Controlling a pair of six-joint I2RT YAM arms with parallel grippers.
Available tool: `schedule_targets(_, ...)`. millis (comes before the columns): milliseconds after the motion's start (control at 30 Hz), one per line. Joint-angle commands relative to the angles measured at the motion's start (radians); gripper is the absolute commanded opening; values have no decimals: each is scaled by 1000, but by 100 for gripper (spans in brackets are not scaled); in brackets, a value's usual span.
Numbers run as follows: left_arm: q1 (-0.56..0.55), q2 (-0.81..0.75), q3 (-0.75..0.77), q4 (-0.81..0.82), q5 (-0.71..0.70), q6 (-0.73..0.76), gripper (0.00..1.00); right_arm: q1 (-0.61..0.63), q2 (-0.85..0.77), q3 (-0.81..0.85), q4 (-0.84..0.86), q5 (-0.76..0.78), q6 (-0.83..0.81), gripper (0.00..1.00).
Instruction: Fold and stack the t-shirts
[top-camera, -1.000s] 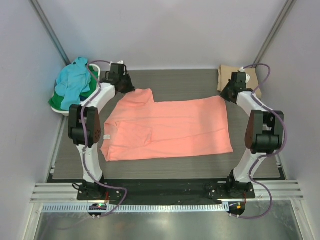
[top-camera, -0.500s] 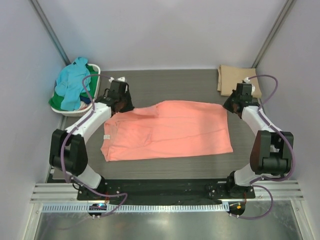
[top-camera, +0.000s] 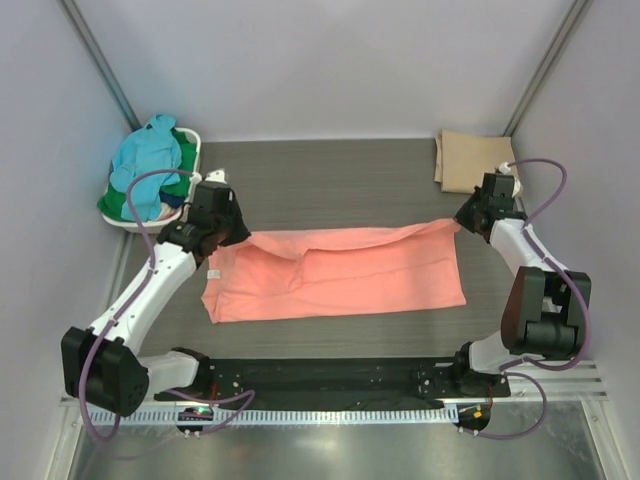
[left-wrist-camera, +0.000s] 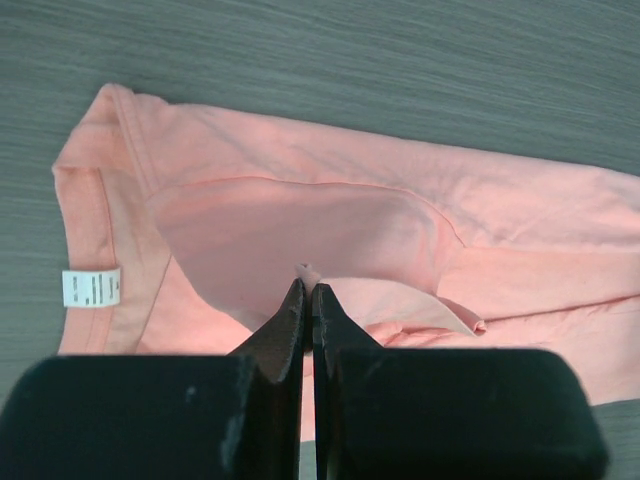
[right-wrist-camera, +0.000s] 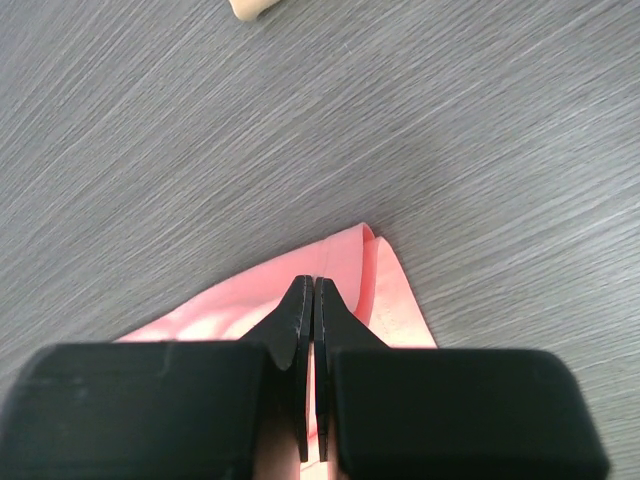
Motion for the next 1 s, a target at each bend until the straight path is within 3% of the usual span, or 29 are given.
schedule_targets(0, -1, -59, -21, -60, -23, -38, 0, -1, -34, -7, 21, -2, 1, 1)
schedule_targets(333, -1, -196, -101, -144, -21, -89, 0, -7, -36, -74, 15, 17, 45, 4)
schedule_targets(367, -1, -207, -103, -172, -21, -95, 1, -11, -37, -82, 15, 17, 54, 17)
schedule_targets(400, -1, -230, -104, -186, -20, -108, 2, -15, -40, -91, 17, 17, 65, 45)
schedule_targets(433, -1, -244, -109, -200, -8, -115, 5, -18, -43, -99, 14, 26, 73, 60)
schedule_targets(467, -1, -260, -110, -218, 3, -121, 9, -23, -48, -113, 14, 53, 79, 69)
schedule_targets(500, -1, -289, -114, -226, 12, -133, 21, -32, -62, -117, 14, 63, 87, 75)
schedule_targets(600, -1, -331, -101, -307, -38, -161, 46, -44, -94, -107, 15, 81, 84, 76)
schedule_targets(633, 1, -351, -95, -330, -54, -170, 48, -44, -103, -98, 18, 74, 82, 76)
schedule_targets(800, -1, -365, -121, -268, -78, -181, 50, 24, -115, -70, 43, -3, 79, 74)
schedule_targets(967, -4, -200, -192, -136, -60, -219, 46, 228, -24, -64, 41, -40, 53, 74)
